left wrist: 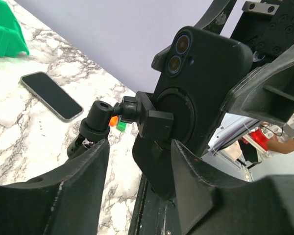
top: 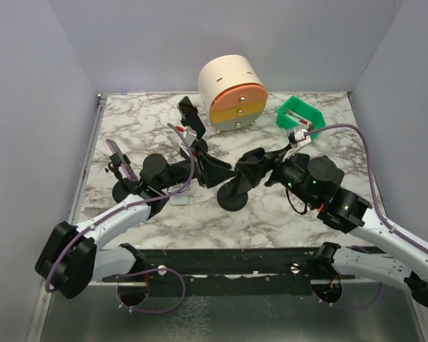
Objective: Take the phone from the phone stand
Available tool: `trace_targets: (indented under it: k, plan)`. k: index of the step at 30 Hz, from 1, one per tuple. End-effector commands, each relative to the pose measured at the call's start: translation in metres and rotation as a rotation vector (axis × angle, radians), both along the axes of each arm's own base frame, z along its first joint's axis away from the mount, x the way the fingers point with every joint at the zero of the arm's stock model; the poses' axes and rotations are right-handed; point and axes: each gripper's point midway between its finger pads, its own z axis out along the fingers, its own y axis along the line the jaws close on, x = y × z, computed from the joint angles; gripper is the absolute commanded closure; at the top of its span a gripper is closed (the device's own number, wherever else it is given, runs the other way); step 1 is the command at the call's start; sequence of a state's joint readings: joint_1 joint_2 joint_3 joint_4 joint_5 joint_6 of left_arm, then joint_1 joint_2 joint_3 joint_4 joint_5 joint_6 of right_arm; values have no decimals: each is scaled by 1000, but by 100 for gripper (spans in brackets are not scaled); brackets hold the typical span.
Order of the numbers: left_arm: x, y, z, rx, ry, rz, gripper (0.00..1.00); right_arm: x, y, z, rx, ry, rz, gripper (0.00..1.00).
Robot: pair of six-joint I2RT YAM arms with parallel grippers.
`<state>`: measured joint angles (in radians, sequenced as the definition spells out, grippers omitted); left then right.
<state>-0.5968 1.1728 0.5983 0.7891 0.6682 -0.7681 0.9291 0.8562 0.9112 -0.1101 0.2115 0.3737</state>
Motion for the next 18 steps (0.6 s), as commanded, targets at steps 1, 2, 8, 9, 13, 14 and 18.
trace_targets:
  k: [1, 2, 8, 9, 13, 14, 18]
  plan:
    - [3, 2, 10, -7, -22, 23, 41, -5, -6, 45, 100, -61, 3, 99]
    - [3, 2, 11, -7, -25, 26, 37, -5, -7, 48, 104, -65, 3, 99]
    - [3, 11, 25, -7, -82, 79, 1, -11, -16, 64, 118, -78, -3, 99]
    - [3, 14, 30, -9, -99, 93, 1, -12, -17, 67, 120, -80, -2, 99]
    - [2, 28, 45, -20, -176, 177, 1, -13, -23, 75, 122, -78, -16, 99]
    - [1, 32, 48, -23, -207, 199, 1, -12, -24, 76, 121, -72, -25, 99]
    - [-12, 43, 65, -35, -339, 216, 1, -10, -23, 81, 131, -46, -40, 99]
